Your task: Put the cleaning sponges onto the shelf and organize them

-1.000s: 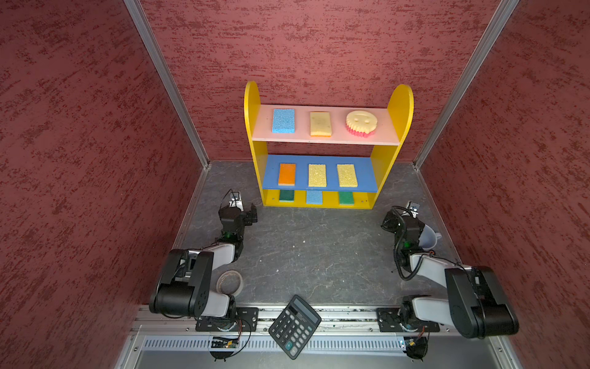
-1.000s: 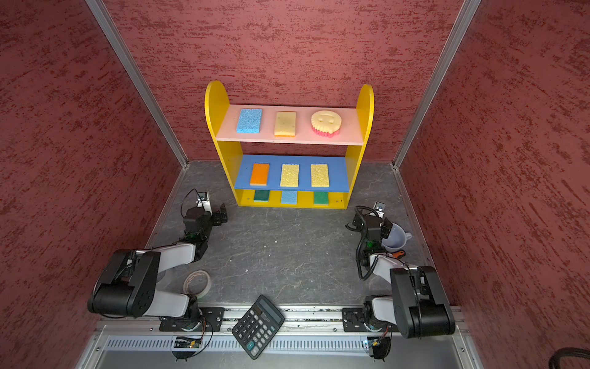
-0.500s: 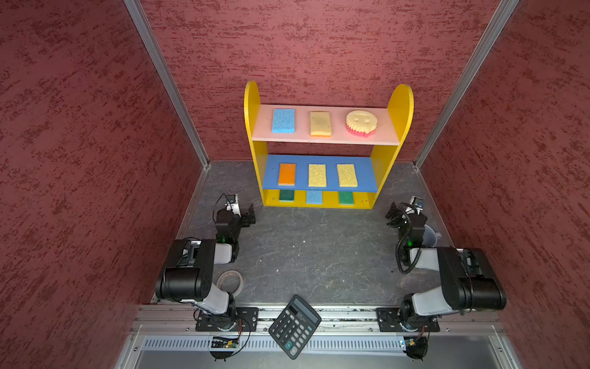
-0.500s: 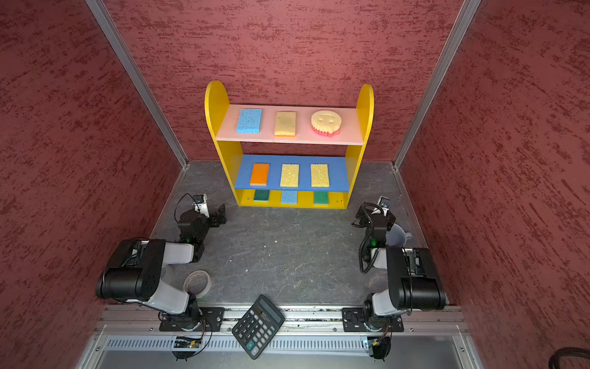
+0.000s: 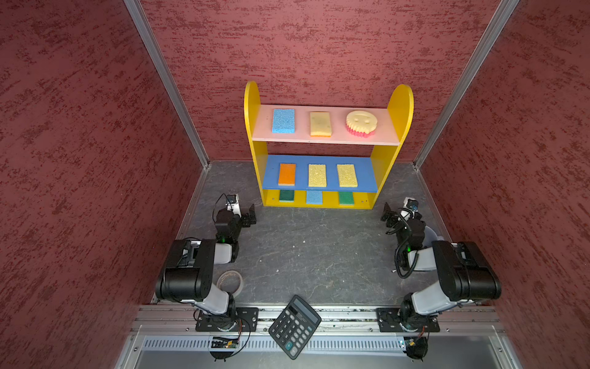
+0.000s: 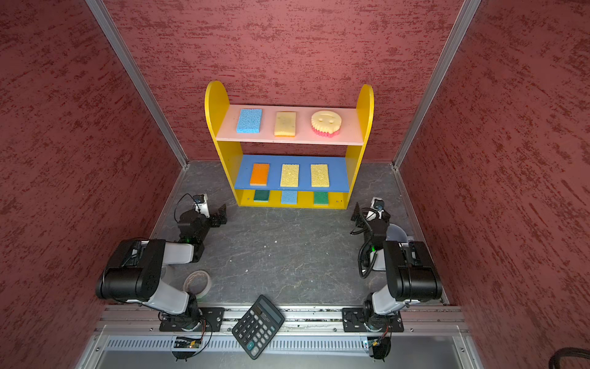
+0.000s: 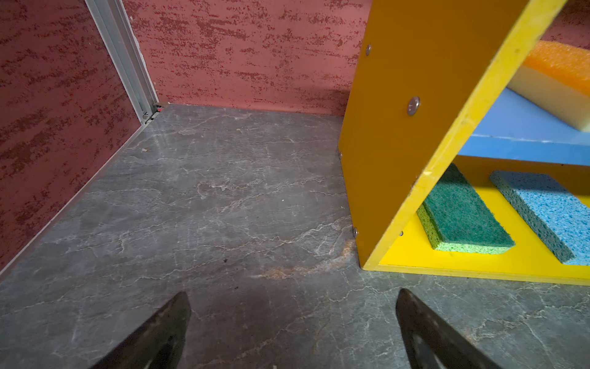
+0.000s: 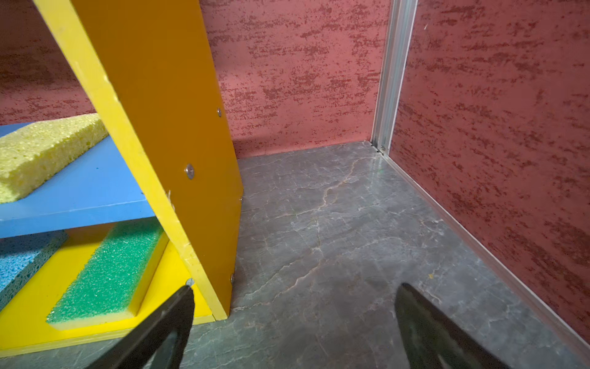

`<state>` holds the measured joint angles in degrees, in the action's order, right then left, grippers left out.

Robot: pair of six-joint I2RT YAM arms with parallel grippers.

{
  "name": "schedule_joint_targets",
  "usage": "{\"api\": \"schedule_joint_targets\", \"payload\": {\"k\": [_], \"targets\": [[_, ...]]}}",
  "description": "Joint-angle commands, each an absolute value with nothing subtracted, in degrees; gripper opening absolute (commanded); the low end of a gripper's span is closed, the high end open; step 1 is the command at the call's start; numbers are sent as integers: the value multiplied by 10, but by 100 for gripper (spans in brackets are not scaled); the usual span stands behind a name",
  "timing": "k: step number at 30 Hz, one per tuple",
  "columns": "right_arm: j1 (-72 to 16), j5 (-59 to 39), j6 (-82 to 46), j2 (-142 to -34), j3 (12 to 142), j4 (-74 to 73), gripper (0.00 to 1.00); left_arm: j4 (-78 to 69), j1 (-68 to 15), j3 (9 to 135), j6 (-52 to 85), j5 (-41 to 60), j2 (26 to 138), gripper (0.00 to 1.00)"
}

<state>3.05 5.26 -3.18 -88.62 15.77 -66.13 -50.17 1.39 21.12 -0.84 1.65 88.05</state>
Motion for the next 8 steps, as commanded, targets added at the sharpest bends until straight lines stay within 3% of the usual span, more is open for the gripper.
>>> {"api": "schedule_joint_targets", "payload": {"k": [1,8], "targets": [[32,36,-21,-889,164,-656,99,-510,17,218,-4,25,879,99],[33,35,-21,-888,167,-654,99,-510,17,218,-5,25,879,99]]}}
